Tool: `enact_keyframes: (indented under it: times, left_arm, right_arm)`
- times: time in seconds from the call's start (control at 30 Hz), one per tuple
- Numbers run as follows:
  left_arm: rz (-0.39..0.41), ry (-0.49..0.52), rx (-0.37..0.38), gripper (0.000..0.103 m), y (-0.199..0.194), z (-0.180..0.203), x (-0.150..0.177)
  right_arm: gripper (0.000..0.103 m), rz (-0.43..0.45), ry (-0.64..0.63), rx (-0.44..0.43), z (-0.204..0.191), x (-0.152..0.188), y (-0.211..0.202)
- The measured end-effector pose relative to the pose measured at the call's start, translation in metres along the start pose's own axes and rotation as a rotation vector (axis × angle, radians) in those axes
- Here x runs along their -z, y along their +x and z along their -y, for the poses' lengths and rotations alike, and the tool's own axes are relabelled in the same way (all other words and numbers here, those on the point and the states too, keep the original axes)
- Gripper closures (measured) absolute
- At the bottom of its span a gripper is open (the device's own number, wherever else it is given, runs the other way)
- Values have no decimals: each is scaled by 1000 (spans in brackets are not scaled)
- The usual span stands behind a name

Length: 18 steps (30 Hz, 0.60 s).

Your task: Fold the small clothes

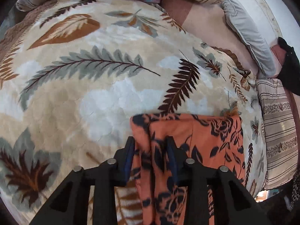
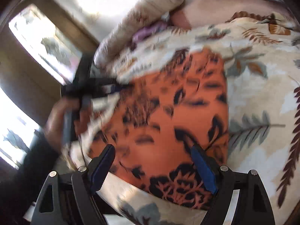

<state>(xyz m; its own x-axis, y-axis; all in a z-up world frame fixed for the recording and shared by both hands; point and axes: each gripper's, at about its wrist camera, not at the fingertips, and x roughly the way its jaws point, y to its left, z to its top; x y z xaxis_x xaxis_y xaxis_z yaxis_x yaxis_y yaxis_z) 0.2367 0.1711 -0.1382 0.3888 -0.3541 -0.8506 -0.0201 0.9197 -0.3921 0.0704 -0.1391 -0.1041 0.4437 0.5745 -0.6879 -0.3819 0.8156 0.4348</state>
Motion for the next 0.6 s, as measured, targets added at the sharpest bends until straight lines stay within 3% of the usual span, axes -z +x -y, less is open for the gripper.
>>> enact_keyframes:
  times: [0.1,0.13,0.17,0.2,0.3,0.37,0.4,0.47,0.53,0.6]
  left_arm:
    - [2,48,-15,64,6,9,-8]
    - [13,56,-12,71,6,11,-11]
    - [27,66,-14,85,5,12,-14]
    - [46,84,1,88,2,14,-15]
    - [152,210,85,88,-18,27,-10]
    - [135,257,47,88,-8,24,-7]
    - [98,256,-11,87,6,17,-7]
    - [61,213,4,82,20,1,-7]
    - [97,167,-2,71,10,-4,-8]
    - [129,177,-28,68,-5,3,-6]
  right_arm:
    - [18,28,-26,6,-2,7,0]
    - [18,30,-15,-1,0,6,0]
    - [18,28,-10,-6,2,5,1]
    - [18,26,-13,-8,3,5,1]
    - [17,31,-35,-4,3,11,-2]
    - [17,36,-46,-2,-1,13,2]
    - [17,36,-47,-3,0,14,3]
    - [17,34,-50,-3,-1,14,3]
    - [17,27,-58,1,-3,14,3]
    - [17,30,-56,-2,-2,15,2]
